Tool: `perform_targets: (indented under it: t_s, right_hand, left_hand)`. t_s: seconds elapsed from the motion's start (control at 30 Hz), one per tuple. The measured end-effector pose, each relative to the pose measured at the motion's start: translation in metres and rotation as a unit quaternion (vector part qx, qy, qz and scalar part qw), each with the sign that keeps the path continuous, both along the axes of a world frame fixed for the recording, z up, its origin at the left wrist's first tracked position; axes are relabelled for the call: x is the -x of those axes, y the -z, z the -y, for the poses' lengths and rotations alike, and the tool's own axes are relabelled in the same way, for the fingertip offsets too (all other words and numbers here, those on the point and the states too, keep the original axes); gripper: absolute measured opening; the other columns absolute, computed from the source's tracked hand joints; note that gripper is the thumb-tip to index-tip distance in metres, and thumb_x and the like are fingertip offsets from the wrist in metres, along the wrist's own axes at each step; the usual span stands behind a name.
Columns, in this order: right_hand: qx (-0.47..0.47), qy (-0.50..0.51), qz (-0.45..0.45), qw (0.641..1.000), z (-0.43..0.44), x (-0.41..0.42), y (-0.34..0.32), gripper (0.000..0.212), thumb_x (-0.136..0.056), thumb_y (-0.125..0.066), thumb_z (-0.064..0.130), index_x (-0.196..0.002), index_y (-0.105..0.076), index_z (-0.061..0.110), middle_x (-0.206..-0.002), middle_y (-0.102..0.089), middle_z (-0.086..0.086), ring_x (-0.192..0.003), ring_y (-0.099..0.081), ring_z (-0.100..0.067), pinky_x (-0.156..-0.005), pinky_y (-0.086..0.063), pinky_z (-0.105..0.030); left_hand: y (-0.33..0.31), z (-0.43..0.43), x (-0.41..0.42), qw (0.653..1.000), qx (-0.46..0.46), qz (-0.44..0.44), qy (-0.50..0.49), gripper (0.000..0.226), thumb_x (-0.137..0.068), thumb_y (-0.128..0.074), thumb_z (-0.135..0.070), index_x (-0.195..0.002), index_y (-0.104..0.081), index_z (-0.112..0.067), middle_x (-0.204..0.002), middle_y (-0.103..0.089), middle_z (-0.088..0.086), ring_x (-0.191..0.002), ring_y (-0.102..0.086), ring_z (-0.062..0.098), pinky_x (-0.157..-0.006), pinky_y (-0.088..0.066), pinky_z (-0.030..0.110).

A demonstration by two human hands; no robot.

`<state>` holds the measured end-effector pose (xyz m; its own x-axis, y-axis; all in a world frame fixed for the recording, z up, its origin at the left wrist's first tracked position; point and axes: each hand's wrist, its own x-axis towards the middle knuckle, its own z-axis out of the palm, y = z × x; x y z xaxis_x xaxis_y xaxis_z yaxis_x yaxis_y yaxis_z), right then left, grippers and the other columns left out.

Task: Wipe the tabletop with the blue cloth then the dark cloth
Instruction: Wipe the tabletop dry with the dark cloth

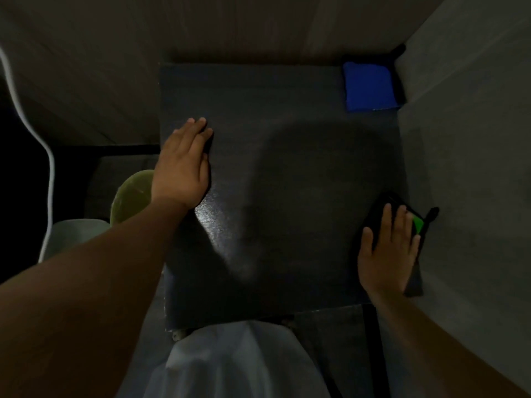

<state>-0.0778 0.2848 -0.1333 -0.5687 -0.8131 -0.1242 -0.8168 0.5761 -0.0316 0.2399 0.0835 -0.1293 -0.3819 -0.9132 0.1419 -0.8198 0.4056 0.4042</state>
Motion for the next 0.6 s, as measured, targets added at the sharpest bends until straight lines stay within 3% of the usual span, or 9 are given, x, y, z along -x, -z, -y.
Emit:
perform_targets:
  t_s: [0.2, 0.6]
  right_hand:
    - [-0.001, 0.013, 0.003, 1.0, -0.001, -0.025, 0.002, 0.066, -0.095, -0.01, 0.049, -0.152, -0.008, 0.018, -0.16, -0.007, -0.008, -0.147, -0.003, -0.022, -0.118, -0.003, -0.046]
    - [-0.014, -0.092, 0.023, 0.995, 0.0, -0.132, -0.004, 0.063, -0.095, -0.026, 0.047, -0.151, -0.019, 0.019, -0.158, -0.015, -0.008, -0.146, -0.01, -0.023, -0.117, -0.008, -0.046]
  left_hand:
    - [0.0, 0.0, 0.003, 1.0, 0.005, -0.008, -0.003, 0.045, -0.091, -0.041, -0.012, -0.134, -0.048, -0.002, -0.147, -0.04, 0.016, -0.138, -0.033, 0.032, -0.116, -0.021, 0.043]
    - [-0.001, -0.001, 0.003, 1.0, -0.002, -0.005, -0.004, 0.045, -0.092, -0.042, -0.011, -0.136, -0.046, -0.003, -0.148, -0.039, 0.015, -0.14, -0.032, 0.031, -0.117, -0.017, 0.04]
